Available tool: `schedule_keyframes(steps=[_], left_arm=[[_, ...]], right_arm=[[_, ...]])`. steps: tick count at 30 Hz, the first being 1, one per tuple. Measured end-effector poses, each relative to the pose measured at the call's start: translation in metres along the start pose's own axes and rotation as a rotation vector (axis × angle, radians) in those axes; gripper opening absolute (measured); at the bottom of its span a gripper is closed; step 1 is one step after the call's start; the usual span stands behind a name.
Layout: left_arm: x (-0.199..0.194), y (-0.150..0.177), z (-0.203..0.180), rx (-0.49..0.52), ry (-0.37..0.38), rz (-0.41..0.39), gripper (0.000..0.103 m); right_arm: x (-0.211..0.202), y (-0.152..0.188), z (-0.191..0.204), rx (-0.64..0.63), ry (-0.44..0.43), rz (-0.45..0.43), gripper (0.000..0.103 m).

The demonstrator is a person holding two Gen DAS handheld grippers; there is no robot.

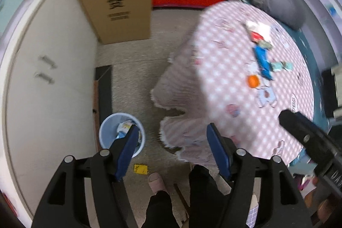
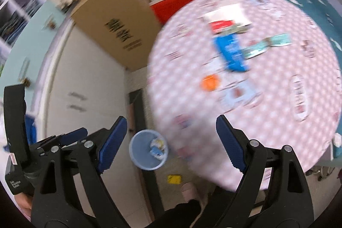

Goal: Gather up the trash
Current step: 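Move both open tools back toward the table, then grasp the orange round lid with the left tool while the right tool grasps the blue wrapper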

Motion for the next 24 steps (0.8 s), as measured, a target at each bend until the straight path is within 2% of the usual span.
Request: schedule_keyframes(steps=[4,8,12,17,19,20,21,24], left_arm=[[0.032,-0.010,-0.066,0.066,0.014,0.046,0.065],[0.060,-0.024,-0.122,0.123,0.002,0.063,0.065],[0.093,-0.035,-0.164,0.161,-0.030,0.090,0.065],[0.118,-0.045,-0.185,0.165,-0.072,0.102,0.064],[0.125,-0.048,-0.189,0.165,-0.082,0.107,0.059],[0.129,-0.049,-0.190,0.165,-0.089,0.114,0.053],[0.133,-0.051,-0.191,0.167,-0.103,0.119,0.044],[0.137,-0.054,-0.193,0.167,-0.114,0.116,0.029]], right_arm=[[0.006,-0.014,-0.066,0.057,0.036,0.030,0.084],[0.015,-0.029,-0.113,0.068,0.047,0.068,0.084],[0.027,-0.038,-0.139,0.054,0.035,0.104,0.084],[0.048,-0.049,-0.152,0.016,-0.007,0.154,0.084],[0.056,-0.052,-0.153,0.006,-0.023,0.168,0.083],[0.060,-0.055,-0.153,-0.001,-0.034,0.174,0.083],[0.063,-0.056,-0.152,-0.009,-0.044,0.179,0.083],[0.072,-0.060,-0.149,-0.028,-0.071,0.192,0.083]])
Point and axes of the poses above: each gripper's, at about its wrist camera, not at the fingertips, and x roughly the way its jaws point, z to its left, y to its underside, the point moved 2 cm from there along x, roughly the way its jaws point, and after that the axes turned 10 degrees about -x, right-handed, at the moved point
